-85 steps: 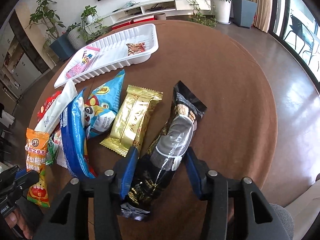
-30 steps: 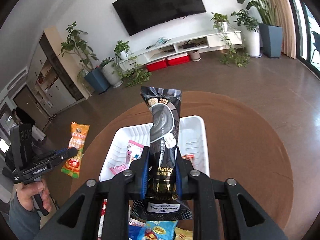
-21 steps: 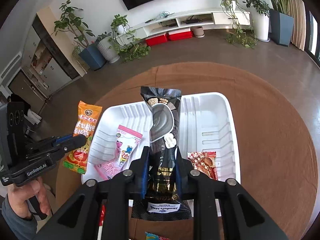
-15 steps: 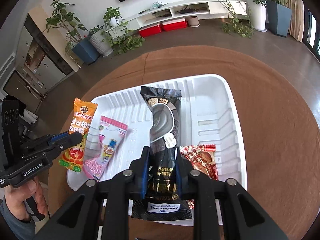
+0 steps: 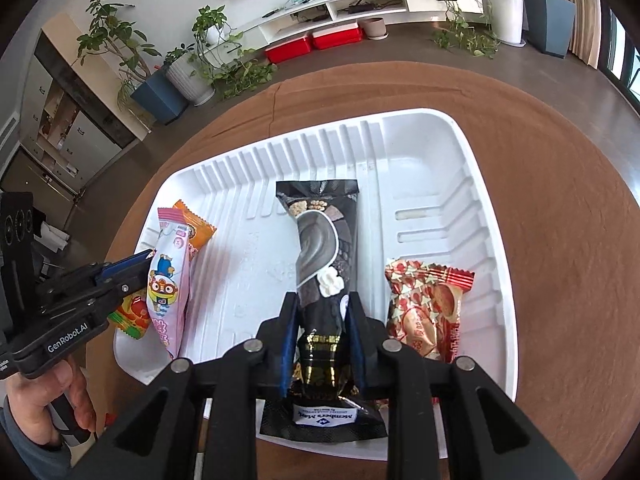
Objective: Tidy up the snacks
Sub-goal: 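Carry both packets into the white tray and open both tools, then move both tools back to the pile and approach the blue cake packet with the right tool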
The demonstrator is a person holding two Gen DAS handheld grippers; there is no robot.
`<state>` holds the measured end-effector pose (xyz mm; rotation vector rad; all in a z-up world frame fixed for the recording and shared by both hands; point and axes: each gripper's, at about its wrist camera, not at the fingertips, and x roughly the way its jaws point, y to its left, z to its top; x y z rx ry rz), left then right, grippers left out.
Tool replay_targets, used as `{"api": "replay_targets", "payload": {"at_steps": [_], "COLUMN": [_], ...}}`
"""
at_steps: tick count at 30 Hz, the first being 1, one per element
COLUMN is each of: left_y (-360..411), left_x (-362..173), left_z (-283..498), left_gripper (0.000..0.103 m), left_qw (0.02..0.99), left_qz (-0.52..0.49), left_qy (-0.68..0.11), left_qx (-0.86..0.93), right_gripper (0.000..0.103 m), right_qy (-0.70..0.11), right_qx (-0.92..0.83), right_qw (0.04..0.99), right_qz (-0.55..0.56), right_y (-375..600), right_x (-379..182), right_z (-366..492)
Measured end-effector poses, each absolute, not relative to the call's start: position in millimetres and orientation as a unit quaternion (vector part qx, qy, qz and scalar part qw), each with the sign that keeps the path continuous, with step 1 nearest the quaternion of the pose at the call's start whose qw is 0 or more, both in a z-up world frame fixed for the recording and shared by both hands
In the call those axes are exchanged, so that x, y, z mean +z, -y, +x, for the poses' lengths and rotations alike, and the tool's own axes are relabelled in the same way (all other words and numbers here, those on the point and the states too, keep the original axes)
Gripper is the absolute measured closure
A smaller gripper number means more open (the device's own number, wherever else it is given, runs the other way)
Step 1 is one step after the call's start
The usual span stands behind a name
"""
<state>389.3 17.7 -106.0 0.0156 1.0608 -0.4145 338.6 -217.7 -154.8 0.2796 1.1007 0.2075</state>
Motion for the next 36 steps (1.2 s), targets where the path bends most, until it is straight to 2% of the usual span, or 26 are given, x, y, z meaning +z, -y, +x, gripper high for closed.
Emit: {"api": "replay_targets", "payload": {"at_steps": [4, 8, 9, 11, 12, 13, 16, 17, 18, 20, 26, 36], "left_y": [-18.3, -17.6, -17.0, -18.4, -19.9, -21.9, -29.4, -32.6, -35.2, -40.9, -53.2, -41.0], "left_x": [-104.8, -98.0, -94.6, -86.3, -80.9, -74.3, -54.4, -47.0, -40.3, -28.2, -20.0, -63.6], "left_z": [389.8, 383.0, 381.1, 376.0, 372.5, 368.0, 349.8, 341.2, 332.0, 307.0, 221.0, 107.9], "left_gripper": [0.087, 0.081, 0.075, 0.049, 0.03, 0.018, 0.014, 0.01, 0.002, 0.001, 0.0, 0.0], "left_qw": [0.842, 0.845, 0.848, 0.854, 0.858, 0.863, 0.874, 0.878, 0.882, 0.891, 0.899, 0.896], "left_qz": [0.008, 0.013, 0.015, 0.017, 0.016, 0.015, 0.008, 0.004, 0.001, -0.004, -0.03, -0.035], "left_qy": [-0.502, -0.496, -0.492, -0.481, -0.474, -0.465, -0.444, -0.434, -0.424, -0.4, -0.364, -0.378], "left_qx": [-0.196, -0.198, -0.197, -0.195, -0.195, -0.195, -0.198, -0.201, -0.204, -0.216, -0.241, -0.23], "right_gripper": [0.074, 0.052, 0.052, 0.049, 0.047, 0.044, 0.039, 0.034, 0.031, 0.024, 0.015, 0.015], "right_qy": [-0.521, -0.517, -0.513, -0.505, -0.501, -0.495, -0.467, -0.456, -0.444, -0.418, -0.363, -0.388], "right_qx": [0.097, 0.093, 0.095, 0.098, 0.099, 0.099, 0.104, 0.108, 0.112, 0.122, 0.146, 0.14], "right_qw": [0.839, 0.842, 0.844, 0.85, 0.853, 0.856, 0.871, 0.877, 0.882, 0.893, 0.916, 0.906], "right_qz": [0.125, 0.124, 0.121, 0.112, 0.11, 0.109, 0.11, 0.11, 0.11, 0.11, 0.095, 0.1], "right_y": [209.0, 209.2, 208.7, 206.9, 207.5, 208.6, 214.0, 215.0, 216.3, 217.3, 214.6, 201.2], "right_x": [-151.1, -145.8, -142.9, -133.5, -129.4, -122.5, -96.4, -85.9, -75.6, -55.6, -33.1, -86.6], "right_z": [332.4, 330.2, 329.4, 326.2, 324.9, 322.7, 309.7, 302.6, 294.1, 270.7, 176.6, 67.8]}}
